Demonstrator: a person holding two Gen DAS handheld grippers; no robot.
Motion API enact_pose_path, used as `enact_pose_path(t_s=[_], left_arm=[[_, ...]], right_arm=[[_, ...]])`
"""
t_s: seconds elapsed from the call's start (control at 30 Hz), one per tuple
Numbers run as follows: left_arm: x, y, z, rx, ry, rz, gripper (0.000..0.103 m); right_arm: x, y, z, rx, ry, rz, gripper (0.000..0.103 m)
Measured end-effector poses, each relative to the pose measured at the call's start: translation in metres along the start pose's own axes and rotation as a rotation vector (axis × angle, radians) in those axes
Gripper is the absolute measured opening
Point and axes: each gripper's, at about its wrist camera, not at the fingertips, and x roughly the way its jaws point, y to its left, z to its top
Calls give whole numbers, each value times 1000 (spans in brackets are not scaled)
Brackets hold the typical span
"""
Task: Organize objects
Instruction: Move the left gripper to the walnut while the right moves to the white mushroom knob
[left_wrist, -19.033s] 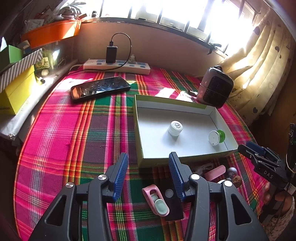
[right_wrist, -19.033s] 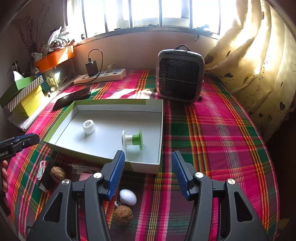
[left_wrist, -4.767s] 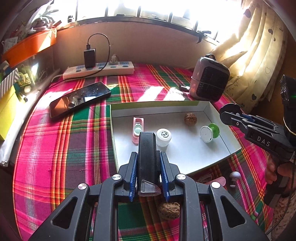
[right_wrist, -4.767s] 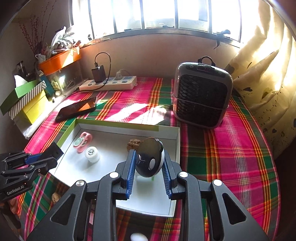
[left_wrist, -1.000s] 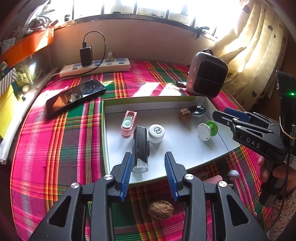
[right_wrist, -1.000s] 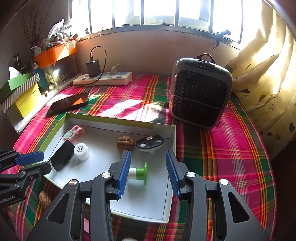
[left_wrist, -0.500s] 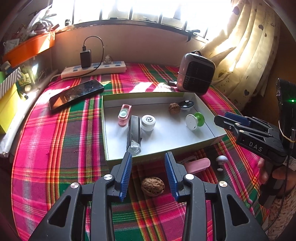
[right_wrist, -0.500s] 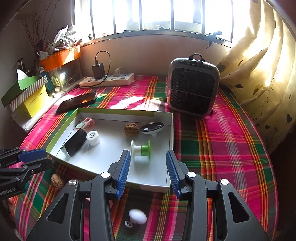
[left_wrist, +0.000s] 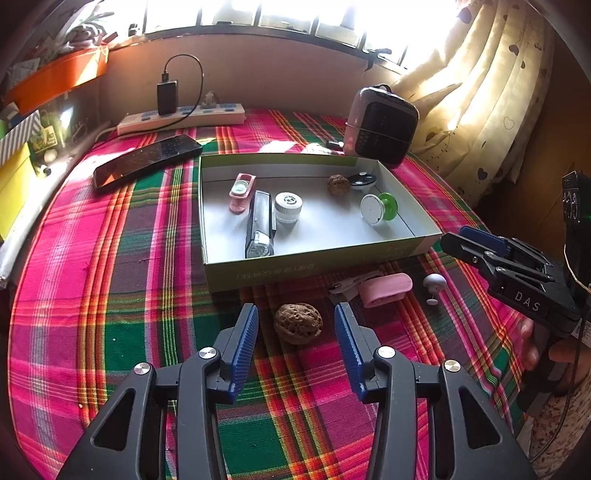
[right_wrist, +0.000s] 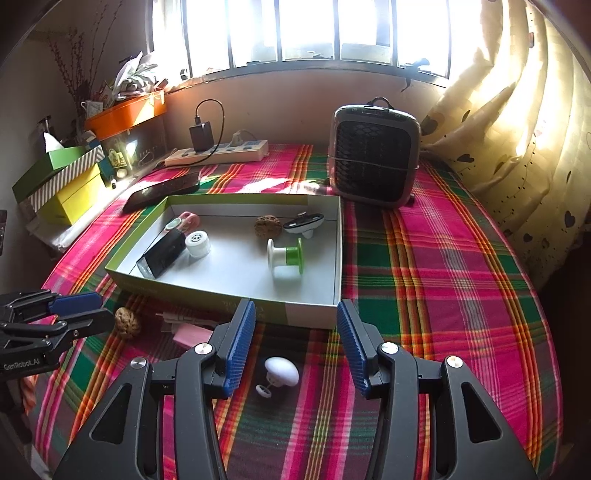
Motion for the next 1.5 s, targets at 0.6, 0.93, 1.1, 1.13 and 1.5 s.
enact_pose_path(t_s=[0.6, 0.93, 1.1, 1.13, 1.5], left_arm=[[16, 1, -10, -9, 49, -11, 43], [24, 5, -8, -12, 61, 4, 44], [28, 4, -6, -8, 62, 10, 44], [28, 4, -5, -10, 62, 11, 44], [33, 4, 1, -4, 57, 24, 44]], right_arm=[[3, 0, -30, 23, 59, 13, 57], [15, 3, -32, 12, 93, 14, 57], [22, 2, -31, 9, 121, -6, 57], [23, 2, -31, 12, 126, -14, 57], [30, 4, -29, -13, 150, -34, 57]])
